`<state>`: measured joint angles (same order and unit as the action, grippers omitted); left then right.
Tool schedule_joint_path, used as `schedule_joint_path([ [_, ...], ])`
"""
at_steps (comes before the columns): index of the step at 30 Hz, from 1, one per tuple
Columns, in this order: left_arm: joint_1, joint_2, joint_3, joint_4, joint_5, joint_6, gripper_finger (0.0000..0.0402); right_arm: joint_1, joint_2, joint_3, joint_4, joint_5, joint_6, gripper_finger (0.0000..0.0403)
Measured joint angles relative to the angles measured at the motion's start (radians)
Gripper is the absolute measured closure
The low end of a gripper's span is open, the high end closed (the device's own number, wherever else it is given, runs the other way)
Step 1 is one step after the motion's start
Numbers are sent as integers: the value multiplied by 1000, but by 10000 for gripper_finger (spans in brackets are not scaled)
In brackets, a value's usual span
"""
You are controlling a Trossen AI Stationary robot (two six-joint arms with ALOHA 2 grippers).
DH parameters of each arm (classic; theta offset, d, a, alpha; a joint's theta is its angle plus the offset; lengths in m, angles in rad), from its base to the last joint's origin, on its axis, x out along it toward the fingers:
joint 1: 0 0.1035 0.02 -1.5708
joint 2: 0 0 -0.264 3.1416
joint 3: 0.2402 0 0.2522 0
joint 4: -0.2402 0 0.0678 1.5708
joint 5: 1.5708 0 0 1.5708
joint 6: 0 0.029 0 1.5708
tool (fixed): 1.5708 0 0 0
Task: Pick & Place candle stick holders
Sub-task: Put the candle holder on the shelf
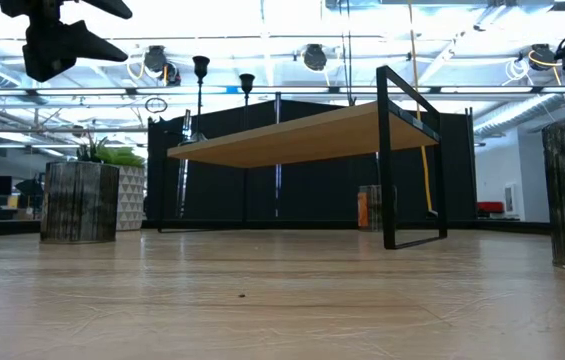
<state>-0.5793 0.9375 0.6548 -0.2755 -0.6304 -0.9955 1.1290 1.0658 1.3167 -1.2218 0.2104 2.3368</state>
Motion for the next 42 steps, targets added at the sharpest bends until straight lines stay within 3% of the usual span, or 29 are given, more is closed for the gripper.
schedule_joint_path([
  [14, 0, 0, 0, 7, 0, 6, 176, 6, 13, -1, -55, -28, -5, 298],
  [22, 0, 0, 0, 19, 1, 6, 176, 5, 22, -1, -54, -28, -196, 298],
  [34, 0, 0, 0, 55, 1, 29, 176, 5, 24, -1, -31, -23, -212, 298],
  [42, 0, 0, 0, 57, 1, 30, 176, 5, 24, -1, 39, -30, -307, 298],
])
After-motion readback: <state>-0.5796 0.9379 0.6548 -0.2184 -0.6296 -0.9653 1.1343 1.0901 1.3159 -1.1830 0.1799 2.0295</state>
